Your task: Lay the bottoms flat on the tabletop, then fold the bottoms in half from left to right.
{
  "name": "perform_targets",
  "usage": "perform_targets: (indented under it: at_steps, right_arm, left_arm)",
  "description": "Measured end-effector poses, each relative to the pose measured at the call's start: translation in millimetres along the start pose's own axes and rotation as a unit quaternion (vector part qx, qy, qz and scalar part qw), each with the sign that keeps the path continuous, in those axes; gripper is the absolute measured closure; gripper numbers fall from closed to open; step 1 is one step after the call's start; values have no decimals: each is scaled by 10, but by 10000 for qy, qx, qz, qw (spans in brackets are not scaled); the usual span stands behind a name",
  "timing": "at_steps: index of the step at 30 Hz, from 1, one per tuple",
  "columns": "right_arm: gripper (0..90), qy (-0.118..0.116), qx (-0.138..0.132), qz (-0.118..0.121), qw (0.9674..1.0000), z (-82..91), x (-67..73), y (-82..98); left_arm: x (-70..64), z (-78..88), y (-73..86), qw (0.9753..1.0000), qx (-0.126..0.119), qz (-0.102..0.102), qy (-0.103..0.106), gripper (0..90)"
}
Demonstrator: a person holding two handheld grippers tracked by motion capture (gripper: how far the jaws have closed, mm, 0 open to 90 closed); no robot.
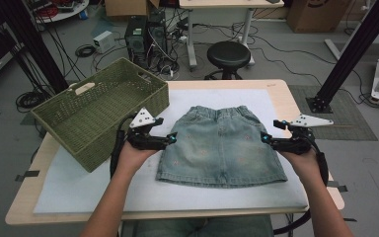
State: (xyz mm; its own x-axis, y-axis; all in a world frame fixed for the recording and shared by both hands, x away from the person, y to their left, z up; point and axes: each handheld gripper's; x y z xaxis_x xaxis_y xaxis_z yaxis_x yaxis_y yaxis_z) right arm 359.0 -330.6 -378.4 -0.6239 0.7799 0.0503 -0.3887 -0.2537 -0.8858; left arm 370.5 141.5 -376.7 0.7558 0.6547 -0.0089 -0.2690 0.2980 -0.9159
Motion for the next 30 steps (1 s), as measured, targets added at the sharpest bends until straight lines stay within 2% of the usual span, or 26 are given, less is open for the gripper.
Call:
perform_targets:
  at_steps: [6, 13, 18, 20, 24, 27, 30]
  right_arm:
    - [215, -140, -68, -55, 9999, -7, -6, 0]
    - [211, -269, -40, -55, 9996, -21, -35, 16]
    - [211, -279, -89, -27, 9996, -15, -20, 0]
    - [211, -281, -95, -26, 9996, -13, -24, -6]
    - [211, -246, -92, -14, 9997, -12, -17, -21]
    - [211, -236, -39, -14, 9997, -40, -8, -29]
    - [211, -244, 12, 23, 9997, -95, 13, -61]
  left_arm:
    - [21, -2, 7, 9999, -86, 32, 91, 233]
    - [-11, -30, 39, 9999, 35, -5, 104, 233]
    - [-29, 8, 68, 9998, 155, 43, 102, 233]
    - [-33, 31, 108, 9997, 188, 122, 94, 233]
    - [-53, 36, 238, 9989, 408, 182, 170, 228]
    - [-54, 27, 352, 9972, 671, 184, 262, 228]
    - [-44, 43, 488, 9953, 849, 296, 367, 228]
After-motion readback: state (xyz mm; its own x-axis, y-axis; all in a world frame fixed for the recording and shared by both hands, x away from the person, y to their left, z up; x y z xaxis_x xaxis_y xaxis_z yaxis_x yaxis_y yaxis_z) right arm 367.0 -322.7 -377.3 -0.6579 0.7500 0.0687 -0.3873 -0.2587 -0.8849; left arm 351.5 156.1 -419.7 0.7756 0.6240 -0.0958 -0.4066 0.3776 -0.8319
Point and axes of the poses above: each handheld gripper's, and its own axes: z roughly backward along the jaws, y roughly out of its underside, x roughly to its left, and after that the axes turned 1 degree about -z, right-handed
